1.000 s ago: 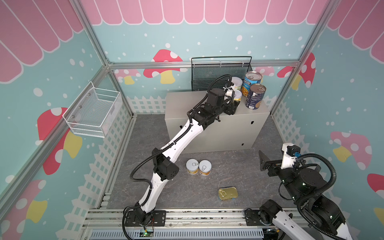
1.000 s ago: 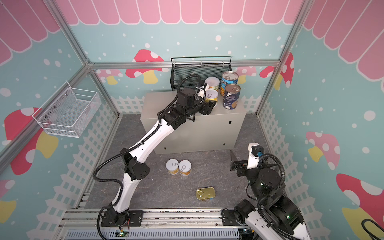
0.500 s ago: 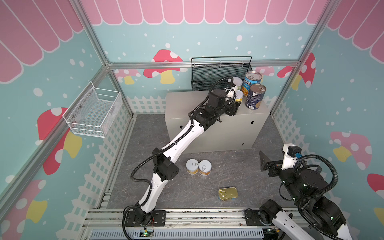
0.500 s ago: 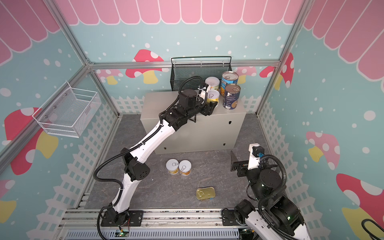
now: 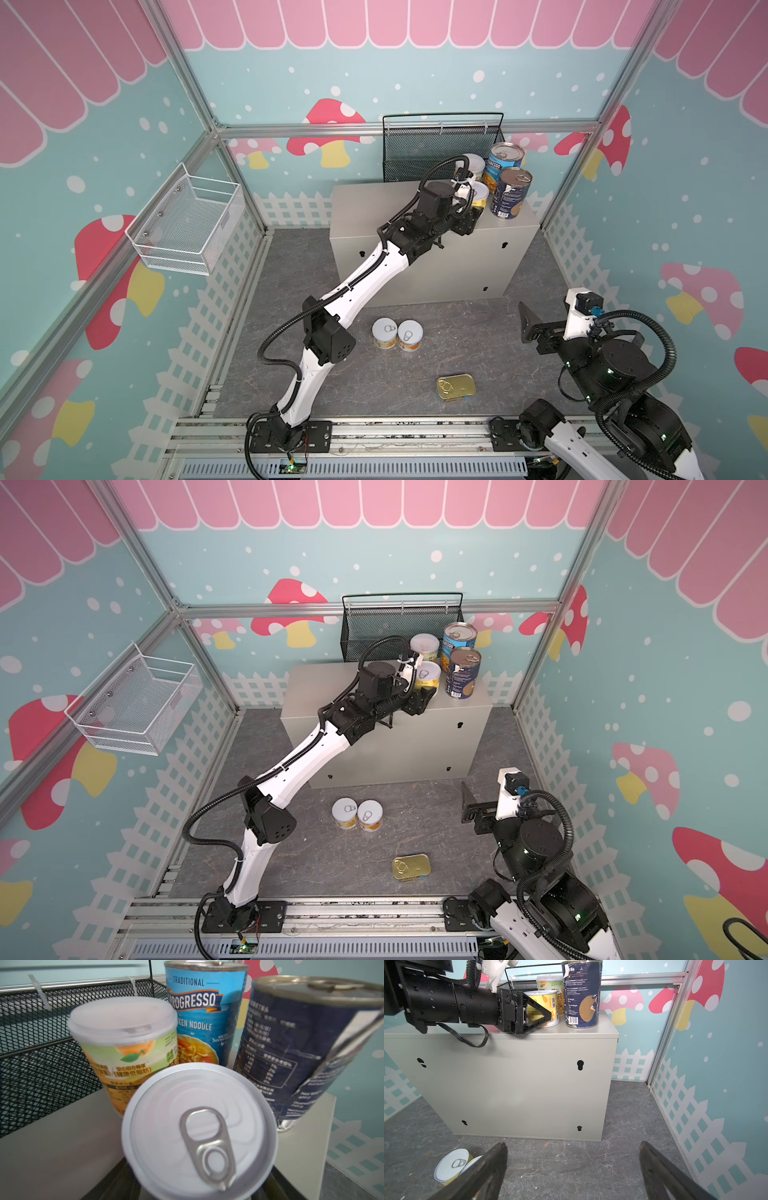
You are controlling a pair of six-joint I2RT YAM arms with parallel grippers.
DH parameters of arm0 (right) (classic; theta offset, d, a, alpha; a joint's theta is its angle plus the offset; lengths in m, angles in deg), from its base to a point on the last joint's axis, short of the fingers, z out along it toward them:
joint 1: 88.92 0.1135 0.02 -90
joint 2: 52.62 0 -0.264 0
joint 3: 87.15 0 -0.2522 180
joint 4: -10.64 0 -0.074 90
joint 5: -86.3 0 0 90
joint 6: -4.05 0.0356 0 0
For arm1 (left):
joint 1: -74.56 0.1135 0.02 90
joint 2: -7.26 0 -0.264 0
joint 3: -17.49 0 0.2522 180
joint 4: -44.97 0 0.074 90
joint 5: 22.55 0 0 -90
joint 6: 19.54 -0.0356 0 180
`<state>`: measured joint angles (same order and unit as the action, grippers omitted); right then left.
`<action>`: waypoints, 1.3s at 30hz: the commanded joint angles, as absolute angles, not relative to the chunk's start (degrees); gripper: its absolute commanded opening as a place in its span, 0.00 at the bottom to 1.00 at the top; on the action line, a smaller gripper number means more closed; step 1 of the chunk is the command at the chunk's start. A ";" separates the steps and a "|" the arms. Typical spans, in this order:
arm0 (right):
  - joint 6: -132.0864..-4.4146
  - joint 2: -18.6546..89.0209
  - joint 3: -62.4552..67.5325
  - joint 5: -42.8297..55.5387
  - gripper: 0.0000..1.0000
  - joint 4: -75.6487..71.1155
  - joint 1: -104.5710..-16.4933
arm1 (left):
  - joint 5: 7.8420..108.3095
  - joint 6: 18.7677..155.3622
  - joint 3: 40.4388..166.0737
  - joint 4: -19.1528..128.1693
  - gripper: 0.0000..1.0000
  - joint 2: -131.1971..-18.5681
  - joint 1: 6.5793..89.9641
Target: Place and organize the canned foods onto the counter
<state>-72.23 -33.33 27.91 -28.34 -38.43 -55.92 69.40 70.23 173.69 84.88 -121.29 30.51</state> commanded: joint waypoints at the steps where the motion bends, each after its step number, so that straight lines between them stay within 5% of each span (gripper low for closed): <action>1: -72.24 -34.27 28.37 -29.26 0.99 -38.89 -56.00 | 69.27 69.56 172.23 87.53 0.72 -120.21 29.47; 39: -71.80 -35.22 28.89 -28.94 0.99 -39.16 -56.02 | 70.19 69.56 166.08 85.24 0.75 -117.06 28.95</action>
<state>-72.15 -34.51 28.44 -28.39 -39.13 -55.92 70.04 70.25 167.00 82.13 -117.34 29.74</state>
